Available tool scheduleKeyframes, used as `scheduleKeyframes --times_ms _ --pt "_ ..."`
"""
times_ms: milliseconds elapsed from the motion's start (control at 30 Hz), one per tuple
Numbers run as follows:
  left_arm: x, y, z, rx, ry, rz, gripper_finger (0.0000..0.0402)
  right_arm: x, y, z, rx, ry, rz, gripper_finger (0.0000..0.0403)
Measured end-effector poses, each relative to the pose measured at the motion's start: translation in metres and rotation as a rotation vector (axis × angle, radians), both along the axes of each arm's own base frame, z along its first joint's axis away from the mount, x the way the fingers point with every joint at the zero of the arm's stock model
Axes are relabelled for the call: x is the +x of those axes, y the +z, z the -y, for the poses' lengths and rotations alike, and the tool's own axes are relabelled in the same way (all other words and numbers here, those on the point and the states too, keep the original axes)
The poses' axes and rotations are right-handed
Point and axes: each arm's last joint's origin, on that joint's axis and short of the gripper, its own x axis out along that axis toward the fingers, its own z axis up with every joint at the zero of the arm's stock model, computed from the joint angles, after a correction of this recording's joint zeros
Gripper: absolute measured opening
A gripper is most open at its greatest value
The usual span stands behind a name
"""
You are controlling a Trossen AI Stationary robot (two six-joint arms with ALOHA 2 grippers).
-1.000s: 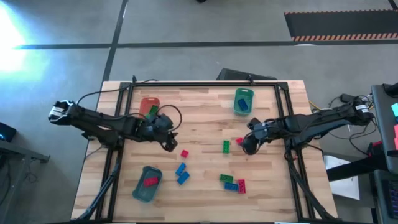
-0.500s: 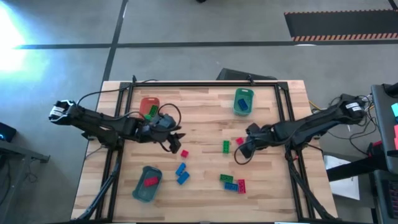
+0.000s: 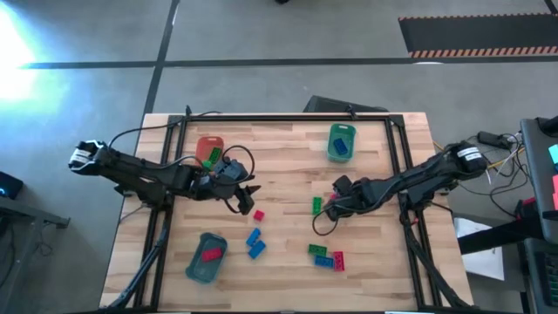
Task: Sort & place blocks by color
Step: Put the red game piece into the blue bin
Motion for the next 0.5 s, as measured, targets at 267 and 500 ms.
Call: scheduleKeyframes --times_ms 267,500 --pt "0.001 0.002 0.0 0.018 0.006 0.022 0.0164 0.006 -0.023 0.002 -0.039 -0.014 -0.077 0.021" --pt "0.001 0.003 0.0 0.011 0.011 0.031 0.0164 0.009 -0.026 0.005 -0.036 -0.024 -0.075 0.0156"
